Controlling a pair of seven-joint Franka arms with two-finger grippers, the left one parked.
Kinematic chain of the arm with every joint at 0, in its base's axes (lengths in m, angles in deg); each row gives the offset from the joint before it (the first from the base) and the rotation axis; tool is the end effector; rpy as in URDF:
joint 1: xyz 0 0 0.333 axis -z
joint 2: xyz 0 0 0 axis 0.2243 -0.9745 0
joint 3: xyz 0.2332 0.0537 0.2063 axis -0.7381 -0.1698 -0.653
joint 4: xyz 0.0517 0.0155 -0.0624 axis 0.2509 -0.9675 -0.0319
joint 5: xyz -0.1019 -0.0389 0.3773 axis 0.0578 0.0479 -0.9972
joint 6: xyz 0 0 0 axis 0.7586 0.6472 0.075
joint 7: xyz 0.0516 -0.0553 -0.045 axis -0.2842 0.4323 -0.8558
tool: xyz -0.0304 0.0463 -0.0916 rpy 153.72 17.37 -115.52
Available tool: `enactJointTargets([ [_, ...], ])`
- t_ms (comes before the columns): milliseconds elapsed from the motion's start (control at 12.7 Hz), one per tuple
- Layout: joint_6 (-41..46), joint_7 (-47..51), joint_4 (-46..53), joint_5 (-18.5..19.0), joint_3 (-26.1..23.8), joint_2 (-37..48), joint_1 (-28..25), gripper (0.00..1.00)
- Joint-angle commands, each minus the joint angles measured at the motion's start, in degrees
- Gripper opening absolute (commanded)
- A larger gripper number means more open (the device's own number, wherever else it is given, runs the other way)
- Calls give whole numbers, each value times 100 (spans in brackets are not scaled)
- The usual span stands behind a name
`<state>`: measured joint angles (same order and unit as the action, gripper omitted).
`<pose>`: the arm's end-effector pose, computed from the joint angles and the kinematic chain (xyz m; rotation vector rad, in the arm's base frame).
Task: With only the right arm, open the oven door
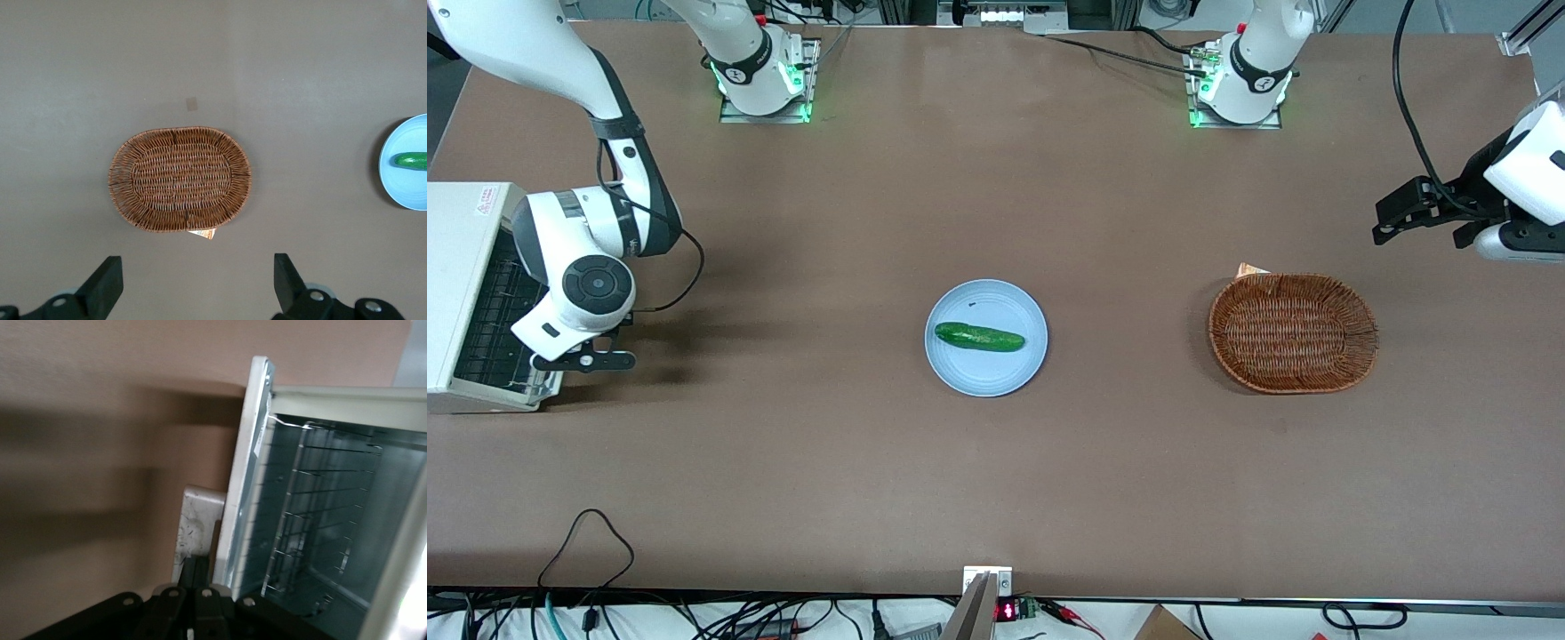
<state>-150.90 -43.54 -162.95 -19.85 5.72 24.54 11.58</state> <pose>0.6052 -0.0529 0.2605 2.4681 0.1413 -0.1842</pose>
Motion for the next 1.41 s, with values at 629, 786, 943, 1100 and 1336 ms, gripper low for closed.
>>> enactJointTargets([
  [629, -275, 75, -72, -233, -14, -606, 76, 1],
  [786, -388, 84, -71, -233, -14, -712, 76, 2],
  [943, -406, 84, -71, -321, -14, -782, 76, 2],
  [1100, -424, 84, -63, -443, -41, -826, 67, 2],
  [1336, -433, 84, -72, -514, -102, -835, 67, 2],
])
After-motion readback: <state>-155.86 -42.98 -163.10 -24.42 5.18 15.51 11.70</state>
